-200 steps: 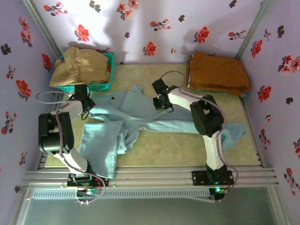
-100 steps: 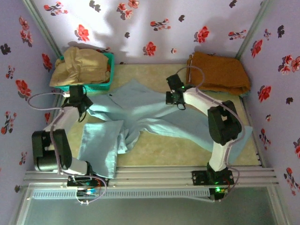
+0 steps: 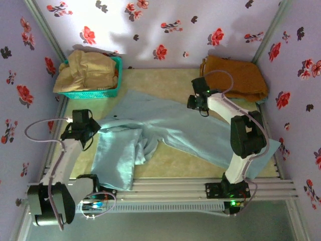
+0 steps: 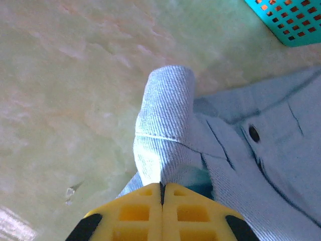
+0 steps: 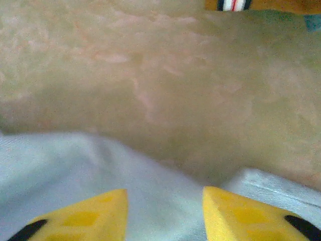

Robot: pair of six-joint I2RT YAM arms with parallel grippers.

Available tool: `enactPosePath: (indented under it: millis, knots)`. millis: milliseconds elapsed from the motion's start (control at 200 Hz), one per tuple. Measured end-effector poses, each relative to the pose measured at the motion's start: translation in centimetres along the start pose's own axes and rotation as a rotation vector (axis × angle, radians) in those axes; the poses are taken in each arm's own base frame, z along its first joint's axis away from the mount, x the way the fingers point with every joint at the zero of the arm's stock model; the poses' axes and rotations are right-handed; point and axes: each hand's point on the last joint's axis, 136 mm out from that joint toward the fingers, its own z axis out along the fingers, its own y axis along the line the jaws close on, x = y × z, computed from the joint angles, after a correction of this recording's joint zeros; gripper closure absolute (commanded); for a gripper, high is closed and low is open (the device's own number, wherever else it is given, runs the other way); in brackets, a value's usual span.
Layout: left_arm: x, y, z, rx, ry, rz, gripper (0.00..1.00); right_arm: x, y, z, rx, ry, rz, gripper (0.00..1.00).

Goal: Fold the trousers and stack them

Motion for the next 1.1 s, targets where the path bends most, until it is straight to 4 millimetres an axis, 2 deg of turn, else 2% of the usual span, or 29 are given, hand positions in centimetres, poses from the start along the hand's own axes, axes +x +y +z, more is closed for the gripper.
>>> enactPosePath:
  millis: [55,125,275,315,350,420,530,635,700,795,875,920,1025,1100]
  knots:
    - [-0.2,0.1,-0.4,0.001,-0.012,-0.001,1.0,0.4,0.3,-0.3,0.004,0.002,-0.01,0.41]
    - [-0.3,0.0,-0.5,-0.006,-0.007,0.001,1.0,1.1,1.6,-1.6,-0.011,-0.01,-0.037,0.37]
    - [-2.0,-0.8,-0.6,-0.022,-0.027,0.0,1.0,4.4,7.2,-6.8,-0.136,-0.054,-0.138,0.28]
    - [-2.4,-0.9,-0.7,-0.025,-0.04,-0.003,1.0,5.7,8.4,-7.6,-0.169,-0.051,-0.165,0.28]
    - [-2.8,-0.8,-1.0,-0.029,-0.054,-0.01,1.0,6.6,8.6,-7.7,-0.175,-0.042,-0.174,0.27]
    - [-3.5,-0.2,-1.6,-0.036,-0.085,-0.041,1.0,8.4,6.8,-6.6,-0.126,-0.007,-0.159,0.27]
    - [-5.0,1.5,-3.6,-0.05,-0.156,-0.126,1.0,11.1,0.1,-3.7,0.036,0.095,-0.069,0.32]
    - [-6.2,3.2,-5.3,-0.068,-0.221,-0.209,1.0,13.1,-5.3,-2.7,0.153,0.159,0.03,0.43]
    - [-6.6,4.0,-6.0,-0.08,-0.246,-0.247,1.0,14.1,-7.0,-2.4,0.184,0.189,0.073,0.48]
    - [-6.7,4.8,-6.4,-0.093,-0.258,-0.281,1.0,14.6,-7.5,-1.1,0.198,0.231,0.105,0.53]
    - [-6.6,5.2,-6.5,-0.104,-0.259,-0.297,1.0,14.7,-6.6,0.7,0.197,0.292,0.106,0.53]
    - [-6.6,5.5,-6.6,-0.11,-0.262,-0.306,1.0,13.4,-5.3,1.3,0.167,0.283,0.11,0.53]
    - [-6.8,6.3,-6.9,-0.128,-0.276,-0.341,1.0,9.8,-1.2,3.5,0.109,0.259,0.086,0.52]
    - [-7.0,7.0,-7.5,-0.138,-0.296,-0.363,1.0,7.6,2.9,5.1,0.047,0.236,0.045,0.5]
